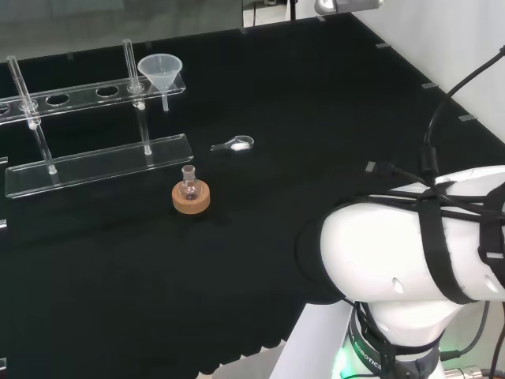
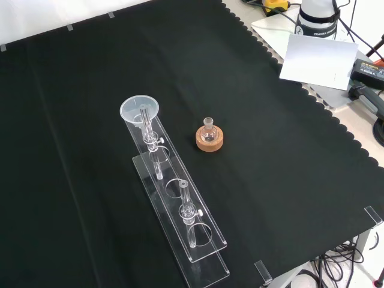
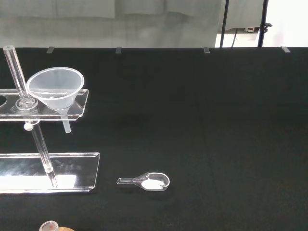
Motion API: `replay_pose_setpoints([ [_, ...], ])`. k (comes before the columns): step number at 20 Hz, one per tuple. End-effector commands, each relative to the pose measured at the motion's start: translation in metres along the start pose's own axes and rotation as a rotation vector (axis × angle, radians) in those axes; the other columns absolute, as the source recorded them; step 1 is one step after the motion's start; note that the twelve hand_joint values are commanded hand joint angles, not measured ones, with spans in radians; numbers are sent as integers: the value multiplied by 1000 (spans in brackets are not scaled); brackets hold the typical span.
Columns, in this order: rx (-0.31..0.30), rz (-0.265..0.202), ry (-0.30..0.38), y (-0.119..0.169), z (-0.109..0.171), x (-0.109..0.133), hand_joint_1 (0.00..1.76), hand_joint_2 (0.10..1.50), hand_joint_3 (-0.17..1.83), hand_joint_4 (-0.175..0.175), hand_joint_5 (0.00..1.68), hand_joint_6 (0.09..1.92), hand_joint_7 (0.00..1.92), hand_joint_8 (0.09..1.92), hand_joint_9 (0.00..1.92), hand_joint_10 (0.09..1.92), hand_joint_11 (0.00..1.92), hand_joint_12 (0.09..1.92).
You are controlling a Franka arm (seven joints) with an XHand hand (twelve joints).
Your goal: Pick up the funnel from the transparent funnel stand.
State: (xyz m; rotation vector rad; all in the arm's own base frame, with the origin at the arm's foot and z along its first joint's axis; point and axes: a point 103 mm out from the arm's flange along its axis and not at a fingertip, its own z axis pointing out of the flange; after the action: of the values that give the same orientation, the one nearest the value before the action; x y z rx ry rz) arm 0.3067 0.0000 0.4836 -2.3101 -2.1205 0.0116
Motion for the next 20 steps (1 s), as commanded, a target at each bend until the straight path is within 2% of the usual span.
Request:
replay_pose_setpoints([
  [1, -11, 1, -8, -1, 0, -1, 0, 1053, 599, 56, 46, 132, 0, 288, 44, 587, 18, 1261],
  [4, -5, 6, -1, -1, -2, -1, 0, 1095, 517, 56, 69, 87, 0, 259, 38, 583, 1, 1292],
  [12, 13, 25, -21, 11, 4, 2, 0, 1106, 497, 55, 81, 87, 0, 254, 39, 583, 0, 1298],
  [20, 44, 47, -59, 45, 16, 8, 0, 1114, 476, 53, 92, 87, 0, 256, 48, 584, 0, 1304],
])
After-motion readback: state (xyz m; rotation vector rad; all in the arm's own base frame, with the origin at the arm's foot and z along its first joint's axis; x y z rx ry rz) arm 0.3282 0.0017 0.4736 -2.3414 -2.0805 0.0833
